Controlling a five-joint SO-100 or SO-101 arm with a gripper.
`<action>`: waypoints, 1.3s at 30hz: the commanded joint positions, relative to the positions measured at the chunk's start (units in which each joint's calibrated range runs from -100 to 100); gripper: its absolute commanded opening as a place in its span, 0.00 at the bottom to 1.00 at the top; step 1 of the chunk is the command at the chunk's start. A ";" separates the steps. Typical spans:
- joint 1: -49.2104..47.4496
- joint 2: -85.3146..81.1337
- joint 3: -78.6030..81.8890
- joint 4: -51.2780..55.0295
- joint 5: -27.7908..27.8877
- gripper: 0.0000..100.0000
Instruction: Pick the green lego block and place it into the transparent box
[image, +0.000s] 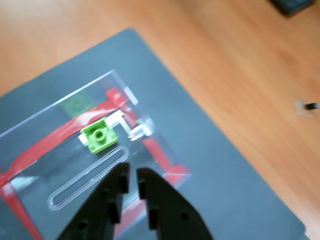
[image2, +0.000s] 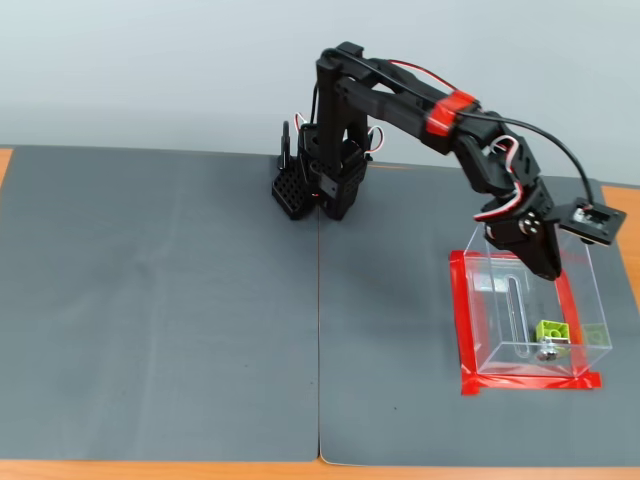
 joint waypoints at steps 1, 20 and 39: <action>4.54 -6.29 -2.19 -0.13 -0.14 0.02; 23.78 -43.67 35.08 -0.83 -0.14 0.02; 35.35 -71.74 64.21 -1.00 -0.14 0.02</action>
